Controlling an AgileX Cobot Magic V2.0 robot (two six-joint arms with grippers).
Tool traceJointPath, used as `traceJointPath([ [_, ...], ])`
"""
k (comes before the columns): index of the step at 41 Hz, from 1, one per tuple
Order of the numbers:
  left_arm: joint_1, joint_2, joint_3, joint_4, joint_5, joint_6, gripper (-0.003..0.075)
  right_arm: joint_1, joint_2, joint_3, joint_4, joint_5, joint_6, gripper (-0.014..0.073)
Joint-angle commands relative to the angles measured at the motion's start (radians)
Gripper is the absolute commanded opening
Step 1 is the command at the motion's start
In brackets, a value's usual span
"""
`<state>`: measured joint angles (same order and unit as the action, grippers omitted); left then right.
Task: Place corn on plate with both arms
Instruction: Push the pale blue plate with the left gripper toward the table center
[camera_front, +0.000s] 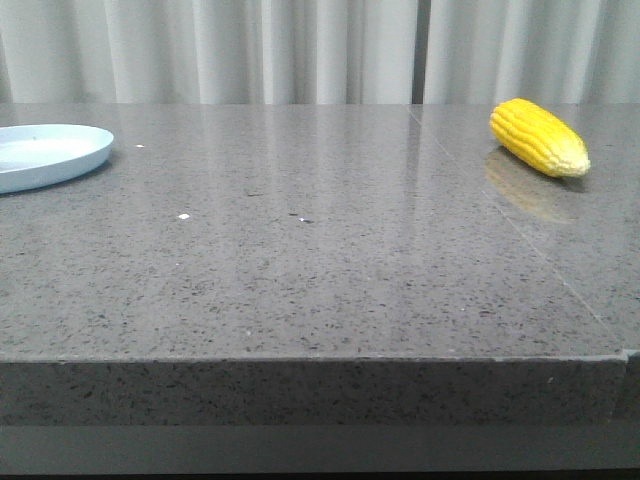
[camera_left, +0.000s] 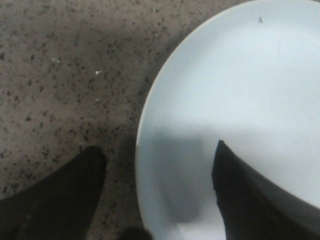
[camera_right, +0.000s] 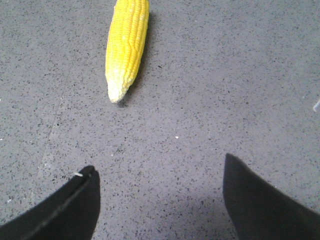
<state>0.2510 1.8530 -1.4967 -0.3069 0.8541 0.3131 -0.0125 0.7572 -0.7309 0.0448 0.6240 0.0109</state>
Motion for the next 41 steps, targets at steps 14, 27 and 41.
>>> traceJointPath([
  [14, -0.005, -0.017, -0.037, -0.029, -0.033, 0.004, 0.0171, -0.008, 0.001, -0.032, -0.013, -0.061, -0.011, 0.0542],
  [27, -0.005, -0.023, -0.037, -0.061, -0.013, 0.004, -0.002, -0.008, 0.001, -0.032, -0.013, -0.061, -0.011, 0.0542],
  [41, -0.095, -0.091, -0.068, -0.134, 0.017, 0.063, -0.002, -0.008, 0.001, -0.032, -0.013, -0.061, -0.011, 0.0542],
])
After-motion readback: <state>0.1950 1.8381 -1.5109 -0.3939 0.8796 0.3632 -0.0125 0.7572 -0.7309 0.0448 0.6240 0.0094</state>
